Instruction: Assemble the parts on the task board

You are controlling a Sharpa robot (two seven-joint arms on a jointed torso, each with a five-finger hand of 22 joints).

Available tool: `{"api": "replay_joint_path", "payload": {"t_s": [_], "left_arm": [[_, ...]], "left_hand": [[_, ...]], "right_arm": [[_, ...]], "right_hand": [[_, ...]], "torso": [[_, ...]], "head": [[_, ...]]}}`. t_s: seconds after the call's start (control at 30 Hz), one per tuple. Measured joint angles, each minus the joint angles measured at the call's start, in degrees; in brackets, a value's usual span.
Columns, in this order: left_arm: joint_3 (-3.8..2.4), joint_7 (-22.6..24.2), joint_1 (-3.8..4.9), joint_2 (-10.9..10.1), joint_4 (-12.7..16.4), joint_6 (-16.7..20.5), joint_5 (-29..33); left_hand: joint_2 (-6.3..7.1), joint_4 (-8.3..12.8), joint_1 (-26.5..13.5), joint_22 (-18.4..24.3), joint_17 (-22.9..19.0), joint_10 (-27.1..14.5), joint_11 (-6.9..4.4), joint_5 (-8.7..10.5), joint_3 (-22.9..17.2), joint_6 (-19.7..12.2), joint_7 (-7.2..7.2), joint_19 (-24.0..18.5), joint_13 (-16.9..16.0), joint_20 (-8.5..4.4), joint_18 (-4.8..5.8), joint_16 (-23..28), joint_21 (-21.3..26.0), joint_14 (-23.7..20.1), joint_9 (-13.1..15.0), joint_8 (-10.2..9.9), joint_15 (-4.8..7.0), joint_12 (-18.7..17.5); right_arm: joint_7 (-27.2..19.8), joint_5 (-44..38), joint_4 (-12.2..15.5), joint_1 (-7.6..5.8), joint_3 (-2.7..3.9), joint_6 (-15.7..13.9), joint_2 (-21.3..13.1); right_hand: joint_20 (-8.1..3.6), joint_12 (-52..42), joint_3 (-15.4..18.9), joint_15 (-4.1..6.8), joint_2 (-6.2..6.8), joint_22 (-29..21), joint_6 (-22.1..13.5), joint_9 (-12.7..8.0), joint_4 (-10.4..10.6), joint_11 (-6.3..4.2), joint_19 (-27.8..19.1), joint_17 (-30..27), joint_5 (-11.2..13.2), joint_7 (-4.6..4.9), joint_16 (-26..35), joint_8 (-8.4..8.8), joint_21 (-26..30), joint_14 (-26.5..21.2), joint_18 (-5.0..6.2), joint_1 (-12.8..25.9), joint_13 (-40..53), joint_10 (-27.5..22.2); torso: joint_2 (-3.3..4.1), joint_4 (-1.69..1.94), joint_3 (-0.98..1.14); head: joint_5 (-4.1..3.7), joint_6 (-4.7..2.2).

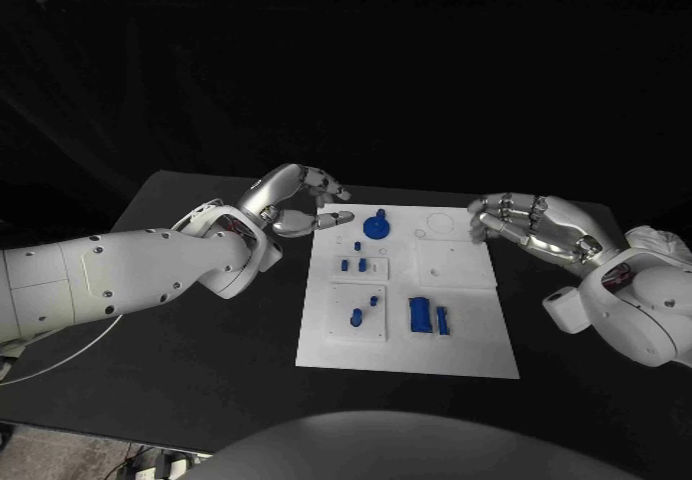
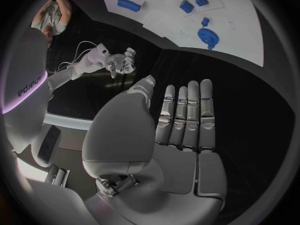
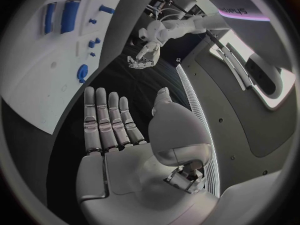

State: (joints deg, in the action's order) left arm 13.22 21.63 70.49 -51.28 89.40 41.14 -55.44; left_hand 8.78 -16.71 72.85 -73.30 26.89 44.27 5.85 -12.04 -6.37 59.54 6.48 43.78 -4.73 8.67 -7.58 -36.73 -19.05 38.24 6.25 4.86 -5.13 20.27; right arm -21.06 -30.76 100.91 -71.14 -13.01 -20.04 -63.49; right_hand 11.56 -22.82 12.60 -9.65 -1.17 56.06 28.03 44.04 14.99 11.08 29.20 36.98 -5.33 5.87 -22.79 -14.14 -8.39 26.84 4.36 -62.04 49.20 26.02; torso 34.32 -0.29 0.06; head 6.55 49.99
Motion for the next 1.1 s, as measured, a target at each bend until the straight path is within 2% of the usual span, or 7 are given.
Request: {"api": "replay_joint_path", "payload": {"t_s": [0.07, 0.13, 0.27, 0.53, 0.77, 0.87, 1.1], "left_arm": [[0.01, 2.91, 0.03, 0.08, 0.23, -0.02, 3.49], [0.04, 5.03, 0.05, 0.28, 0.25, -0.49, 6.39], [0.07, 8.75, 0.07, 0.82, 0.21, -2.5, 11.81], [0.09, 12.37, 0.08, 1.31, -0.18, -5.73, 17.19], [-0.47, 12.31, -0.35, 1.36, -0.3, -5.83, 17.75], [-1.44, 12.16, -1.03, 1.74, -0.29, -5.66, 18.69], [-4.89, 11.56, -3.62, 3.05, -0.13, -4.59, 24.33]], "left_hand": [[-0.18, -0.11, -1.91, 3.39, -4.79, -7.56, -2.25, 2.91, 10.42, -3.01, -0.55, -12.78, 0.84, 0.5, 2.05, 8.65, 8.09, -11.1, -0.74, -0.77, 0.64, -3.69], [5.11, -0.06, -4.33, 17.67, -15.46, -18.91, -6.28, 5.9, 19.22, -8.78, -4.14, -27.66, 1.73, 1.72, 4.0, 23.45, 15.13, -27.15, -2.14, -1.5, 3.66, -9.07], [8.89, -0.64, -8.31, 52.02, -26.32, -33.61, -13.54, 7.77, 22.8, -23.86, -10.85, -40.94, 2.79, 3.38, 4.04, 36.14, 17.94, -37.92, -3.53, -2.25, 6.59, -15.86], [9.03, -0.57, -8.83, 57.67, -26.84, -36.69, -16.62, 8.06, 22.87, -29.06, -13.98, -43.27, 2.79, 5.14, 4.03, 36.53, 17.94, -38.21, -3.54, -2.25, 6.88, -16.66], [-2.29, 11.13, -52.36, 68.6, -26.84, -44.17, -6.45, 11.9, 11.12, -50.22, -6.59, -43.77, 4.55, -6.57, 7.22, 36.53, 18.84, -38.21, -6.15, -4.68, 5.41, -20.09], [-7.8, 16.21, -61.34, 72.99, -26.84, -44.27, -6.15, 11.9, 6.59, -54.32, -6.5, -43.76, 4.61, -8.49, 7.21, 36.53, 18.84, -38.21, -6.18, -4.68, 5.41, -20.09], [-8.83, 16.51, -72.12, 73.24, -26.83, -44.27, -6.15, 11.9, 6.42, -59.25, -6.51, -43.76, 4.66, -8.49, 7.21, 36.53, 18.84, -38.21, -6.2, -4.68, 5.41, -20.09]], "right_arm": [[-2.04, 4.3, -0.58, -0.09, -0.01, 1.1, 0.3], [-3.51, 7.29, -1.14, -0.13, -0.02, 2.18, 0.45], [-6.15, 11.65, -1.78, -0.17, -0.02, 4.02, 0.45], [-9.58, 14.51, -2.14, -0.16, -0.04, 5.39, 0.32], [-9.61, 14.79, -2.65, 0.38, 0.71, 4.84, 1.13], [-9.52, 15.38, -3.34, 1.33, 1.9, 3.74, 2.79], [-9.29, 18.34, -6.09, 4.96, 6.34, -1.96, 8.77]], "right_hand": [[2.37, 9.69, -1.55, 0.94, 1.22, -20.41, -9.99, -12.8, 1.5, -3.68, -16.08, -16.25, 1.55, -5.98, 13.03, 6.9, 4.64, -15.37, 0.0, -1.18, -11.79, -12.36], [4.44, 18.01, -3.56, 2.89, 3.61, -47.0, -18.27, -25.14, 2.09, -10.43, -26.9, -32.34, 1.67, -13.31, 20.97, 11.39, 7.53, -24.77, 0.01, -1.42, -30.1, -22.41], [4.23, 22.41, -4.97, 5.37, 5.44, -55.72, -23.26, -34.36, 2.09, -17.03, -29.11, -36.75, 0.87, -18.31, 22.62, 12.84, 8.18, -26.88, 0.02, -1.93, -46.79, -25.97], [2.86, 22.62, -4.97, 7.53, 6.55, -56.0, -23.81, -38.44, 2.09, -19.18, -29.21, -36.92, 0.33, -19.25, 22.63, 12.84, 8.18, -26.85, 0.99, -3.04, -49.13, -26.01], [-0.32, 22.62, -6.5, 8.76, 3.5, -56.01, -25.95, -41.84, -1.23, -18.02, -29.2, -36.93, 3.08, -16.34, 22.63, 13.57, 8.18, -26.85, -1.36, 9.23, -49.15, -26.01], [-1.68, 22.62, -7.4, 8.76, 2.56, -56.01, -26.98, -42.73, -2.89, -17.28, -29.21, -36.93, 3.98, -15.3, 22.63, 13.57, 8.17, -26.85, -2.26, 15.5, -49.15, -26.02], [-3.88, 22.62, -10.68, 9.17, 1.63, -56.0, -27.72, -43.59, -5.84, -14.81, -29.2, -36.92, 4.59, -13.11, 22.63, 13.8, 8.17, -26.85, -3.13, 26.51, -49.14, -26.01]], "torso": [[0.0, -0.08, 0.07], [0.0, -0.08, 0.11], [0.0, -0.05, 0.16], [-0.03, 0.11, 0.22], [-0.09, 0.13, 0.21], [-0.24, 0.13, 0.2], [-0.87, 0.16, 0.14]], "head": [[-0.2, 0.0], [-0.52, 0.0], [-0.85, 0.0], [-1.25, 0.0], [-1.42, -0.45], [-1.75, -1.38], [-3.02, -5.2]]}}
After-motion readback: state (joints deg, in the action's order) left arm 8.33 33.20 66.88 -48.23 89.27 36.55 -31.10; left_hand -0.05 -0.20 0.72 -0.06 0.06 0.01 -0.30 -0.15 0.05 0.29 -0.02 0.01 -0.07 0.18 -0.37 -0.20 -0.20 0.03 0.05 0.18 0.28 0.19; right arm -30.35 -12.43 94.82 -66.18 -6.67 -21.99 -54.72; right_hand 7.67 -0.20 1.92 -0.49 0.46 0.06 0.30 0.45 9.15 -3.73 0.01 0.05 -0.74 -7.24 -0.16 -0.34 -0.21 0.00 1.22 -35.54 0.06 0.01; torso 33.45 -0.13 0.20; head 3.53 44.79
